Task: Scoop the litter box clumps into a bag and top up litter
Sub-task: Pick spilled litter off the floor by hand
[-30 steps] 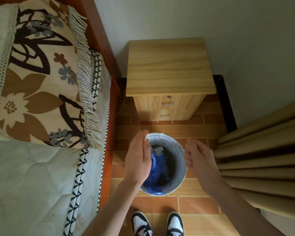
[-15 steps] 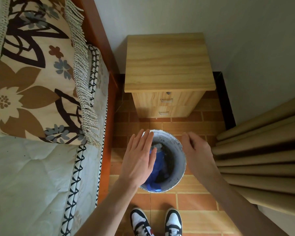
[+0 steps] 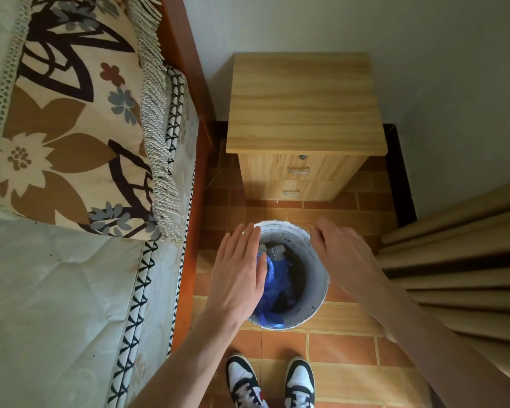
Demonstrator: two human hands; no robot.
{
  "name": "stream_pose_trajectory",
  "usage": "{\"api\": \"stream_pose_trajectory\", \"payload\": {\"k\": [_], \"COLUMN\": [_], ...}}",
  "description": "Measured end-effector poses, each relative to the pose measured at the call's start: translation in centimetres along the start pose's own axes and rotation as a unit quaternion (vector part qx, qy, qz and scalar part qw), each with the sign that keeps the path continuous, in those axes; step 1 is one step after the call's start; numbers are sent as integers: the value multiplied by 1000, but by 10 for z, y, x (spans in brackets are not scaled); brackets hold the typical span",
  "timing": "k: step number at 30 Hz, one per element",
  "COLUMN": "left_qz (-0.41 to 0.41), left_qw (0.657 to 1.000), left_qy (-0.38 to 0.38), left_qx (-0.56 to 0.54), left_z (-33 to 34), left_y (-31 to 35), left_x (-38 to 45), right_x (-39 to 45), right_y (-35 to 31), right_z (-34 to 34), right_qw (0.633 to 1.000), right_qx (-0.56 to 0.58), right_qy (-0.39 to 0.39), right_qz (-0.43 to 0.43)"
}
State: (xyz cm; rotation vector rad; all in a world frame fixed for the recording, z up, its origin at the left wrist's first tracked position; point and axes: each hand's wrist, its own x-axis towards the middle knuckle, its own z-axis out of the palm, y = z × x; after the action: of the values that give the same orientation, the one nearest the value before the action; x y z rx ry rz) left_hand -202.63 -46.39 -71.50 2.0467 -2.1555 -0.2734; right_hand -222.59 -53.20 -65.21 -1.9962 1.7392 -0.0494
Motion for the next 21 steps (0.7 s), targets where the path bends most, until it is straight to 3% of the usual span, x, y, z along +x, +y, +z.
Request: {"api": "stream_pose_trajectory", "payload": {"k": [7, 21], "left_qz": [-8, -6], "left_qw": [1000, 1000], "left_qy": [9, 17], "left_qx": [-2, -7], "left_z": [-2, -18], "left_y": [0, 10], "left_x": [0, -2], "right_x": [2, -14], "right_y": [8, 13], "right_z": [5, 11], "right_qw": [999, 995], "right_qx": [-22, -36], "right_qy": [-19, 86], "right_qz": [-38, -44]}}
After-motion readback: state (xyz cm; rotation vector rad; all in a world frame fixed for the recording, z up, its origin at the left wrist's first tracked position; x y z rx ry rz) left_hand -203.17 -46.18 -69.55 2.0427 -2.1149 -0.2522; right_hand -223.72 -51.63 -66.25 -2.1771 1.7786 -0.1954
